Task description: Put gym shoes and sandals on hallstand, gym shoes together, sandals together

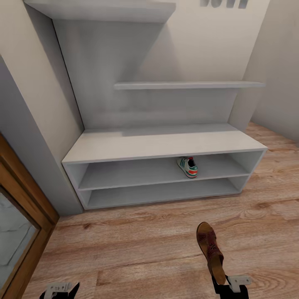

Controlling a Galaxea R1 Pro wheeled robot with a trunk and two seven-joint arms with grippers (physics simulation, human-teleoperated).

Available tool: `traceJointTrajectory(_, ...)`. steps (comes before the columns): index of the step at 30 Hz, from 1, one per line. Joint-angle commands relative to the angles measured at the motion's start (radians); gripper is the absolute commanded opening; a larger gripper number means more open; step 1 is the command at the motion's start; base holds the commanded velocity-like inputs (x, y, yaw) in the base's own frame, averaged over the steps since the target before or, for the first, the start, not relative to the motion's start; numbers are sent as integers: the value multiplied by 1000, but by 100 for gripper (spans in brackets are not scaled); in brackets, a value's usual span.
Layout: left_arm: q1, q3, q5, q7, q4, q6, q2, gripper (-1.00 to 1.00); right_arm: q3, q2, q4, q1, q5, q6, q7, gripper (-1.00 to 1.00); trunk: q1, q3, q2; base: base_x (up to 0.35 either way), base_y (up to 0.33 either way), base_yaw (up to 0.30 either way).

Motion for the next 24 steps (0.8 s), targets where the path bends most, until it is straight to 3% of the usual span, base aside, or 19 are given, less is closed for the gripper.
traceJointTrajectory(1, -1, 5, 4, -10, 0, -2, -1, 100, -9, 0, 0, -1, 4, -2, 7, -100, 0, -1, 0, 0, 2, 0)
traceJointTrajectory(7, -1, -6, 1, -10, -8, -16, -6, 100, -9, 2, 0, -1, 4, -2, 7, -100, 0, -1, 0, 0, 0, 0)
traceJointTrajectory(13, -2, -56, 0, -27, -13, -23, -8, 100, -9, 2, -1, -1, 4, -2, 7, -100, 0, -1, 0, 0, 0, 0)
traceJointTrajectory(16, -2, -86, 0, -60, -15, -25, -7, 100, -10, 3, -3, -1, 3, 1, 7, -100, 0, -1, 0, 0, 0, 0)
traceJointTrajectory(21, -2, -105, 0, -124, -17, -44, -7, 100, -9, 10, -6, -2, 3, 11, 5, -100, 0, -1, 0, 0, 0, 0)
traceJointTrajectory(24, -2, -109, 1, -157, -16, -82, -7, 100, -8, 28, -15, -3, 5, 53, 5, -100, 0, -1, 0, 0, 0, 0)
